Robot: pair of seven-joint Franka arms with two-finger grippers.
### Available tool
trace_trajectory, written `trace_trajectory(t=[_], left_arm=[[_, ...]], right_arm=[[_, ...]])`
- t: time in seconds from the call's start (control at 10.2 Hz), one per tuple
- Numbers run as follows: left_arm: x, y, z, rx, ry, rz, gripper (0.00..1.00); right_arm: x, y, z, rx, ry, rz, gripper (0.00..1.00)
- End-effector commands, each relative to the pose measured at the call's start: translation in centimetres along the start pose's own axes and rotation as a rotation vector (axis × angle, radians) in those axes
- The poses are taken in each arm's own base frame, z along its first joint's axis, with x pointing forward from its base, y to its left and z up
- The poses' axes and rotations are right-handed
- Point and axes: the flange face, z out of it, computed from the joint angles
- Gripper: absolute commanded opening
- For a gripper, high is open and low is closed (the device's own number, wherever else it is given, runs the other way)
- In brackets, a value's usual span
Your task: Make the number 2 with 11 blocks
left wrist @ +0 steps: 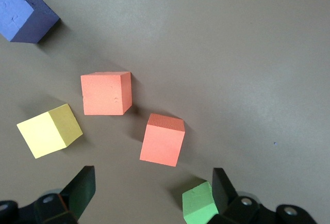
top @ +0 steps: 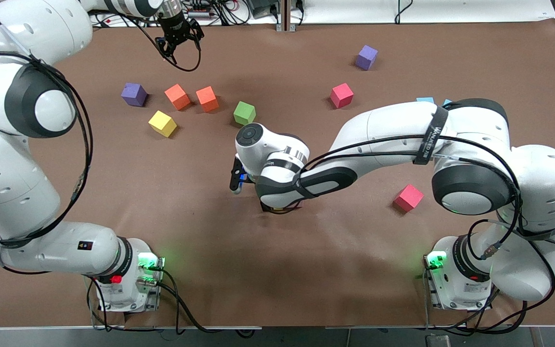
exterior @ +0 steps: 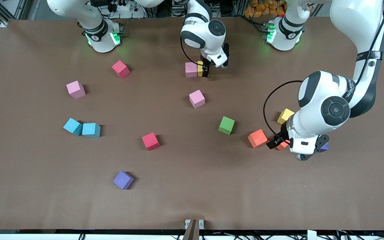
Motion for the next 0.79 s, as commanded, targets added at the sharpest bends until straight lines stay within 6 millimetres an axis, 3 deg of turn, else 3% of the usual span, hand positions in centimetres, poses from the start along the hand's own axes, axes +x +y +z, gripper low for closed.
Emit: trace_trajectory(t=[0.0, 0.29, 0.59, 0.69], left_arm=[[0.0, 0.5, -0.4, -0.009, -0.007, 0.017, 1.0], [0.4, 0.4, 0.4, -0.002, -0.012, 0.016, 1.0], [1.1, 0.0, -0.2, -0.009, -0.003, 0.023, 1.0], [1.2, -0.1, -0.2, -0.003, 0.001, 0.036, 1.0]], right_arm=[[-0.3, -0.2, -1.3, -0.019, -0.002, 0.016, 1.0], [-0.4, 0.3, -2.5, -0.016, 0.013, 0.033, 1.0], [-0.7, -0.1, -3.3, -0.008, 0.001, 0.032, 1.0], [-0.9, 0.6, -4.1, -0.011, 0.012, 0.045, 1.0]])
